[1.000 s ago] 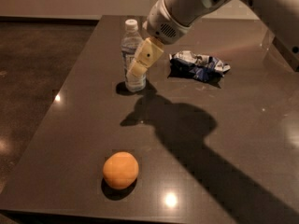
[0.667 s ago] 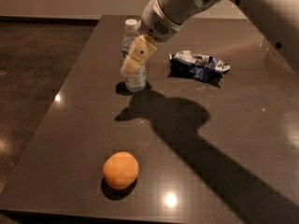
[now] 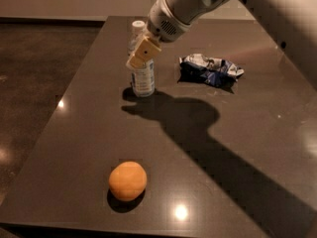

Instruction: Move blue plastic bottle near orange

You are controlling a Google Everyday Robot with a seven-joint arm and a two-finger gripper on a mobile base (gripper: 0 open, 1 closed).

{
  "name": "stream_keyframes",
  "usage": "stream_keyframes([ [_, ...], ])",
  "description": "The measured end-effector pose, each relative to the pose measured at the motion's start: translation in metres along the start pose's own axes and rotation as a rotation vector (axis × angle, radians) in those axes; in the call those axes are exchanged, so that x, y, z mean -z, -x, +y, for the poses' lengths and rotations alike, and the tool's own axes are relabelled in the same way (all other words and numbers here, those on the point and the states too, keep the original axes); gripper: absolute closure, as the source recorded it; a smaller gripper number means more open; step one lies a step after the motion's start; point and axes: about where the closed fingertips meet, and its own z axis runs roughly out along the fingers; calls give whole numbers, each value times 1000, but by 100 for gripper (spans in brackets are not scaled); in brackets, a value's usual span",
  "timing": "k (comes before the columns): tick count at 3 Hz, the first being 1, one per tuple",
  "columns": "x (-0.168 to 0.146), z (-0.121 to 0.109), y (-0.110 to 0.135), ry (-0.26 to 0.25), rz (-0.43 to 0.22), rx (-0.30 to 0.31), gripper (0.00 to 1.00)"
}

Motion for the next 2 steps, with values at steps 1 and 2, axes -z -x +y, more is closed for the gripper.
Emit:
stream_keyframes([
  [1, 6, 5, 6, 28, -23, 26, 63],
  [2, 18, 20, 15, 65, -57, 64, 85],
])
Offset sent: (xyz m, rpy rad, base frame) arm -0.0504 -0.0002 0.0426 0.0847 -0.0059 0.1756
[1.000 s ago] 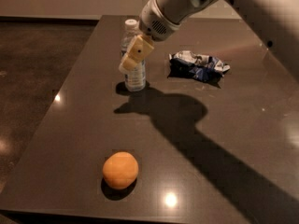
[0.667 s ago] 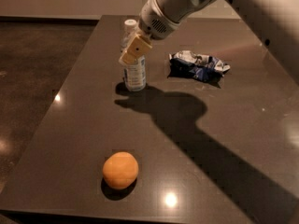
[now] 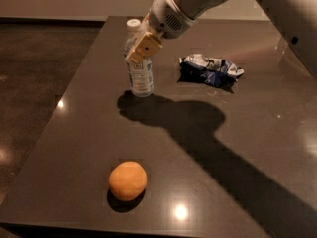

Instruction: Move blue plastic bottle near orange

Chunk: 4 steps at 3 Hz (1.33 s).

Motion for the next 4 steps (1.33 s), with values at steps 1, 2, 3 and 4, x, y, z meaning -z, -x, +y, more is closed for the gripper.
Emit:
stream_keyframes([
  [1, 18, 24, 6, 55, -41, 25, 100],
  [2, 36, 55, 4, 129, -71, 48, 100],
  [3, 48, 81, -1, 171, -80, 78, 100],
  [4, 57, 109, -13, 197, -71, 103, 100],
])
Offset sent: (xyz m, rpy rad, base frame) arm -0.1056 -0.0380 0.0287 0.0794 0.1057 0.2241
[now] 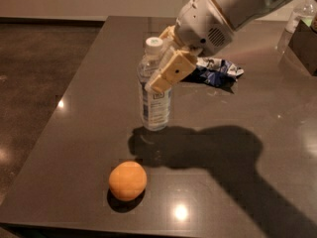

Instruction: Move blue plastic bottle near orange

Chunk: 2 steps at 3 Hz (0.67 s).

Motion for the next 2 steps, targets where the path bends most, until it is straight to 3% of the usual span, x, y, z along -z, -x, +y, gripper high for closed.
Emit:
stream_keyframes([
  [2, -4, 33, -12, 77, -7, 9, 100],
])
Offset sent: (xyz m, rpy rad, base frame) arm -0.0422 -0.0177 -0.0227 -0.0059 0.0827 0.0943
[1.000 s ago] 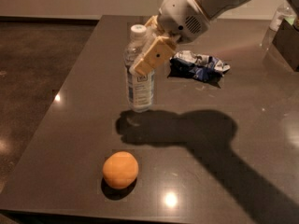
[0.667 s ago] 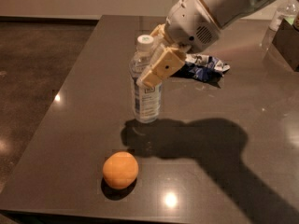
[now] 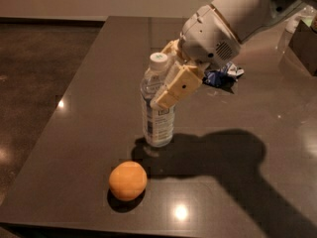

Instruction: Move blue plastic bottle near orange

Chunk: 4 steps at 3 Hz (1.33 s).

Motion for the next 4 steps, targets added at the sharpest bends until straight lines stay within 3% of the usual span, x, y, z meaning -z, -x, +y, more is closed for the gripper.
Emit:
stream_keyframes([
  [1, -2, 11, -2, 31, -15, 28, 84],
  [4, -14, 28, -11, 92, -40, 80, 15],
])
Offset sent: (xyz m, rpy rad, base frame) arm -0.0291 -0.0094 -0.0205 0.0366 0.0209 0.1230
